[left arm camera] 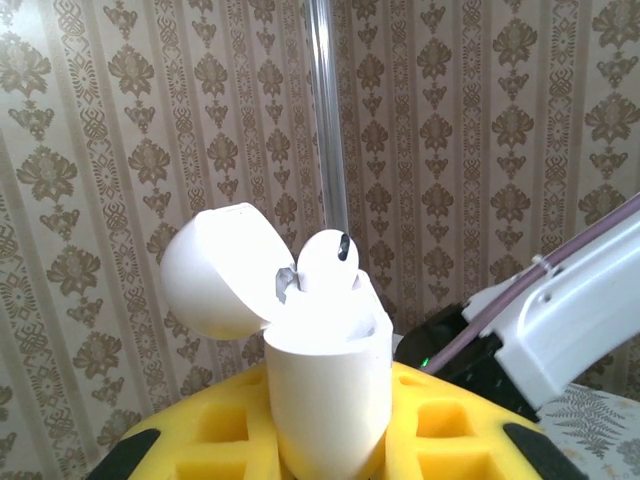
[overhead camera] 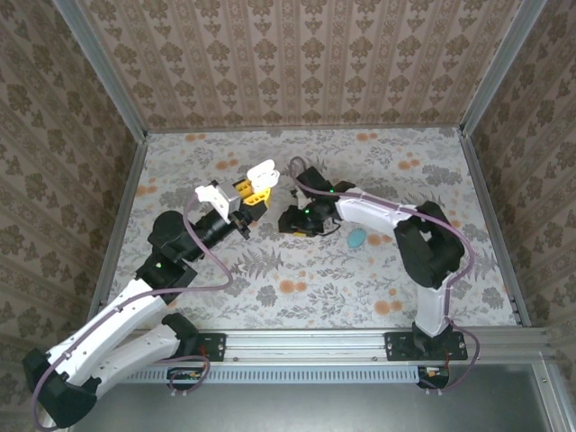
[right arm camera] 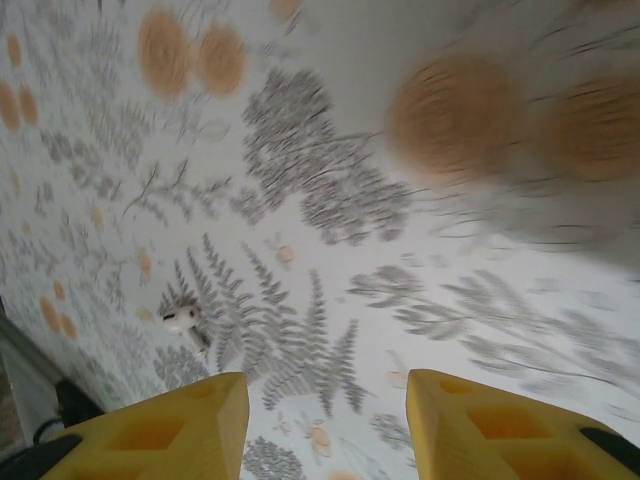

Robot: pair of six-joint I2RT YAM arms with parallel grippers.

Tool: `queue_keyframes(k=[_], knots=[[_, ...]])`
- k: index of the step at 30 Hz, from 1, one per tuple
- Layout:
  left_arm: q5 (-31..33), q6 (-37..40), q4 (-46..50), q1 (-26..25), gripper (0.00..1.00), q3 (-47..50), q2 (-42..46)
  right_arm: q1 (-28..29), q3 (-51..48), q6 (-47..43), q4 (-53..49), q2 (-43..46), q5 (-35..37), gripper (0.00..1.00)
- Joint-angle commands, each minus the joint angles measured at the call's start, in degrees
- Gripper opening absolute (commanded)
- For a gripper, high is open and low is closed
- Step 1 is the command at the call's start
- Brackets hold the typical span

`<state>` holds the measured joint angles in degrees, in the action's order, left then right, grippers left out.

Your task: Insert the wireless bluetooth earbuds into the charging case

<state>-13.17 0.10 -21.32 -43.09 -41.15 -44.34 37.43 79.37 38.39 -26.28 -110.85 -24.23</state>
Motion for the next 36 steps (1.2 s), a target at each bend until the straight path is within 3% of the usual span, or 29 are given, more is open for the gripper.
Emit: queue_keyframes(k=[1,10,36], knots=[[1.49,2.63,2.83,-0.04,0.21,-2.53,2.55,2.78,5.09,-0.64,-0.70,-4.60,-4.12,0.47],[2.83,4.57,7.23,-0.11,0.20,-3.85,6.35,8.12,17.39,-4.40,-7.53,-15.01,-6.03,0.48],[2.31,4.52,7.91,-0.24,0.21,-4.36,9.31,17.83,51.33,-16.90,-36.24,-34.61,9.65,0.47]])
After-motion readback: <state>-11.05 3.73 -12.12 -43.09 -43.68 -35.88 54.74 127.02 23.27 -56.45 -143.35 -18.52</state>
